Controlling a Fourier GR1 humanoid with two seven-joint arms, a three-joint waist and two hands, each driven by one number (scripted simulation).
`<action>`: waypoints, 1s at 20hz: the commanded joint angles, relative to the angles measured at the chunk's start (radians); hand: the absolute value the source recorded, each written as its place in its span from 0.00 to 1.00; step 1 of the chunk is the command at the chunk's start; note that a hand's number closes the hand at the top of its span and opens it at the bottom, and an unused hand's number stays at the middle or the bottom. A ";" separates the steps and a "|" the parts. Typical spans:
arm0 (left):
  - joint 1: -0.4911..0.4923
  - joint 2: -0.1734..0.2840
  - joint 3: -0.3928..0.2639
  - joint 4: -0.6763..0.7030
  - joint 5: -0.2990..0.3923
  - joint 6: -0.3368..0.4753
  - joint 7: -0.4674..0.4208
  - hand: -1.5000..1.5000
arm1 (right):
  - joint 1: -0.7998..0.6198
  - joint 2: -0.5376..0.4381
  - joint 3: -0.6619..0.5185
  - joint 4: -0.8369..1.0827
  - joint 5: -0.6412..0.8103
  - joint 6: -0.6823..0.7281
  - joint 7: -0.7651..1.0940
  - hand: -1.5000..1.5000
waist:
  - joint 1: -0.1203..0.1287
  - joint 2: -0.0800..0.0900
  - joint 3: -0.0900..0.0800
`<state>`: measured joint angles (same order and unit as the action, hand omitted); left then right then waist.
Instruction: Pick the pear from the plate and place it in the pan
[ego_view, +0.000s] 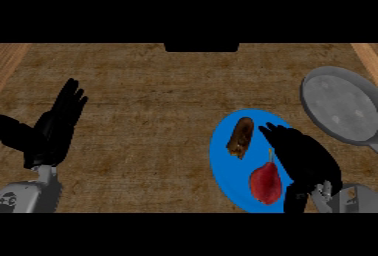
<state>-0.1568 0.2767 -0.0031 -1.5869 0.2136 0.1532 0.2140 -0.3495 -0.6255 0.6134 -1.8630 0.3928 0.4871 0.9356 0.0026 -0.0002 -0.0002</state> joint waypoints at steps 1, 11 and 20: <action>-0.009 -0.012 0.007 0.001 -0.014 -0.003 0.016 0.50 | 0.027 0.096 0.039 0.031 0.094 0.029 0.074 0.00 | -0.001 0.000 0.000; -0.059 -0.014 0.070 0.029 -0.026 -0.041 0.038 0.50 | 0.097 0.220 -0.035 0.145 0.272 -0.015 -0.127 0.00 | -0.003 0.000 0.000; -0.023 -0.069 0.051 0.018 -0.067 -0.039 0.010 0.50 | 0.071 0.269 -0.052 0.291 0.376 -0.016 -0.324 1.00 | 0.000 0.001 0.000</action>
<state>-0.1787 0.2244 0.0472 -1.5879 0.1600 0.1165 0.2404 -0.2768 -0.3833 0.5371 -1.6456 0.6888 0.5104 0.6939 0.0001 -0.0070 -0.0060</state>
